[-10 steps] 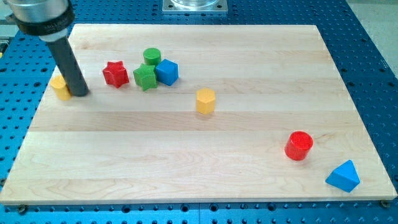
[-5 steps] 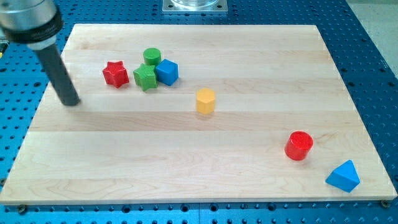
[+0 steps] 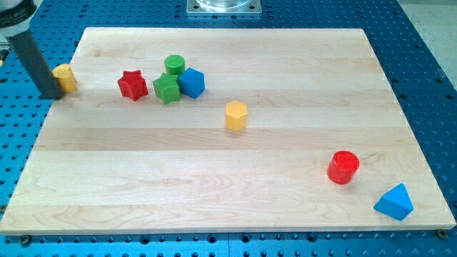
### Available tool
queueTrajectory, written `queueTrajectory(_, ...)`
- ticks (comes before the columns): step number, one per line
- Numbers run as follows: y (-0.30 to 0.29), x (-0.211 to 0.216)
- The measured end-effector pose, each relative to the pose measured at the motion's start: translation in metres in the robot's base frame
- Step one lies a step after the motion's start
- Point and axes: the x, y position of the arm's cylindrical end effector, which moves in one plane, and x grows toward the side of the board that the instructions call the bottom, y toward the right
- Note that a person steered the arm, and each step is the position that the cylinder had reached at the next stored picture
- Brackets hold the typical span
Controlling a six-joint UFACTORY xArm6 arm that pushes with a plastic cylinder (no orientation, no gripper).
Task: Push the yellow heart to the top left corner
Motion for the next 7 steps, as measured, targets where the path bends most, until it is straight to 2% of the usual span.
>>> queueTrajectory(2, 0.025, -0.056)
queueTrajectory(3, 0.002, -0.001)
queueTrajectory(4, 0.034, -0.021)
queueTrajectory(6, 0.060, -0.099)
queueTrajectory(7, 0.060, -0.092)
